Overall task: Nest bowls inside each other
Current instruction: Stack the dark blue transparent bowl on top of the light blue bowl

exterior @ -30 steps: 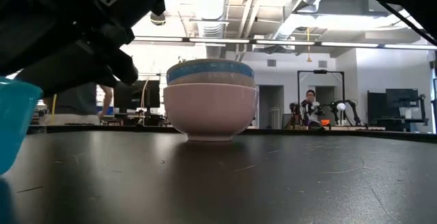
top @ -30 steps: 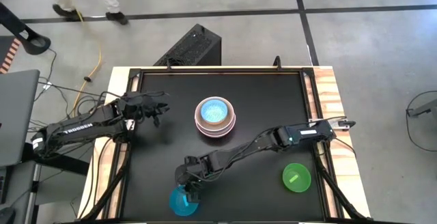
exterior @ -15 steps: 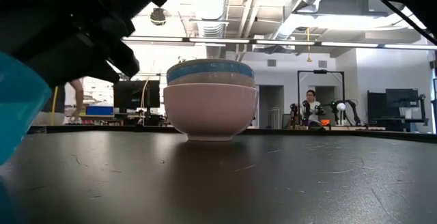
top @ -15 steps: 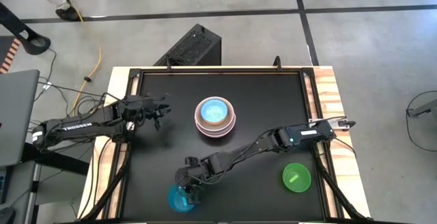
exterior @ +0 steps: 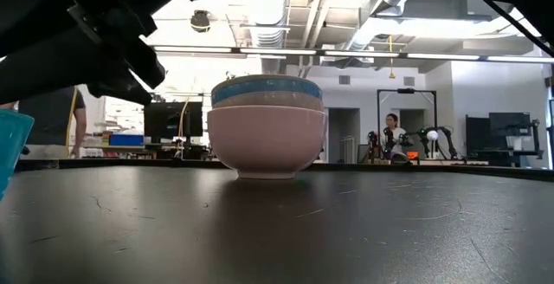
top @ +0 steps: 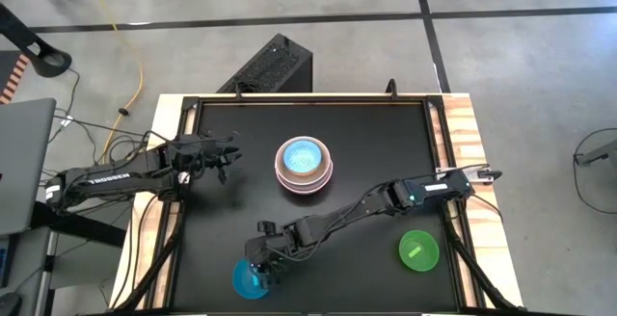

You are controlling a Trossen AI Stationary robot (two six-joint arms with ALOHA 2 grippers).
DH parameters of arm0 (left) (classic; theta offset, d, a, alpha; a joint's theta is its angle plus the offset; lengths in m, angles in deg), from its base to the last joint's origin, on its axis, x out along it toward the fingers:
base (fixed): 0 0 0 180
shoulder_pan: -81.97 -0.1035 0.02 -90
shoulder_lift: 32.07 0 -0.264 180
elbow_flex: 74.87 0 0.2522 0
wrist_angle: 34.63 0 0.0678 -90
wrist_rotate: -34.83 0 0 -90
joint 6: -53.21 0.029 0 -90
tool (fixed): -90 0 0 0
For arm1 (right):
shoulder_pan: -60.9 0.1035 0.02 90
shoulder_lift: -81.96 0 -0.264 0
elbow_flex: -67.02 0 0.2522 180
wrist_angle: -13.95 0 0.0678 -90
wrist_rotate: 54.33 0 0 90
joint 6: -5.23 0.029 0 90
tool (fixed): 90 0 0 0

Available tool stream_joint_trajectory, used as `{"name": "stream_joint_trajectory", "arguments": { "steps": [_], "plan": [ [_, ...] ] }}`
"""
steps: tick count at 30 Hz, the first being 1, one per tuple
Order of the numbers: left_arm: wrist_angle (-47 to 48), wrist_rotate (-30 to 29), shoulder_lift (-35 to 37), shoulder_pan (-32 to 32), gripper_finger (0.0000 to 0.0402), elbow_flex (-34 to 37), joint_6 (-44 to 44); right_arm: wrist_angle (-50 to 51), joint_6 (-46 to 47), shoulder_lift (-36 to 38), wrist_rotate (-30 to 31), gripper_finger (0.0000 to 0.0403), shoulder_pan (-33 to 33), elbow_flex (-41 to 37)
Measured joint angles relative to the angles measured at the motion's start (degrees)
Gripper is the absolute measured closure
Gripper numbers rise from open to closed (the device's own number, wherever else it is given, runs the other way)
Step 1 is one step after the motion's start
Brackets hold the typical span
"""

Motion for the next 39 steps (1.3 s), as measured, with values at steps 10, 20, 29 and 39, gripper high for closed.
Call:
{"name": "stream_joint_trajectory", "arguments": {
  "steps": [10, 20, 29, 39],
  "plan": [
    [0.02, 0.0, 0.02, 0.0, 0.0307, -0.02, 0.0, 0.83, -0.02, 0.0, 4.35, 0.025, -0.04, 0.0],
    [0.04, 0.61, 0.0, 0.0, 0.0307, 0.0, -0.02, -0.23, 0.94, -0.07, 6.02, 0.025, -0.07, -3.81],
    [-0.84, 5.36, 0.0, 2.09, 0.0307, 0.0, 1.0, -1.89, 2.8, -0.09, 1.38, 0.0266, -0.07, -4.76],
    [-3.45, 6.09, 0.02, 7.46, 0.0307, 0.0, 4.72, 1.25, 2.65, -0.04, -5.62, 0.0392, -0.07, -2.6]
  ]
}}
